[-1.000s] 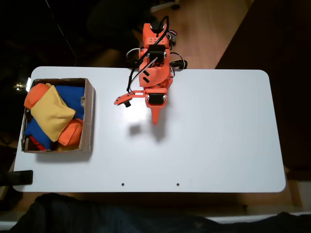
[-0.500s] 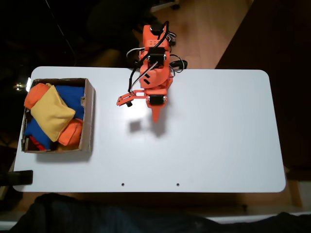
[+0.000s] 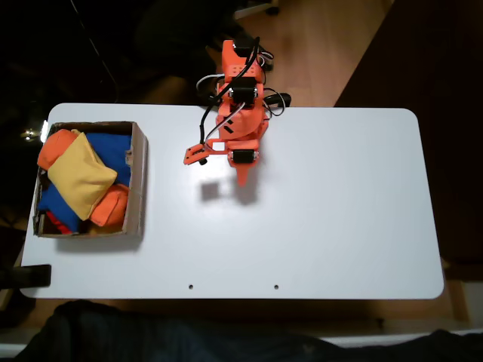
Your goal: Grasp a bag and put it in the box.
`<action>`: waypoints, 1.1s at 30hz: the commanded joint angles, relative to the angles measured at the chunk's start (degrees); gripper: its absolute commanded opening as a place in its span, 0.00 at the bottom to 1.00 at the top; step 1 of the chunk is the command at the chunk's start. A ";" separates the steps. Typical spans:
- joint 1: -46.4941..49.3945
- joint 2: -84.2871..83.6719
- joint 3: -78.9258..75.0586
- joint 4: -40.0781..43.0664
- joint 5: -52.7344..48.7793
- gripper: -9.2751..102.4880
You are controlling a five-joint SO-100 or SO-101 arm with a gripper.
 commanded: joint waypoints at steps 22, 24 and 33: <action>-1.76 0.62 0.00 2.99 -2.64 0.08; -2.11 0.62 0.00 2.99 -2.99 0.08; -3.25 0.62 0.00 2.90 -4.04 0.08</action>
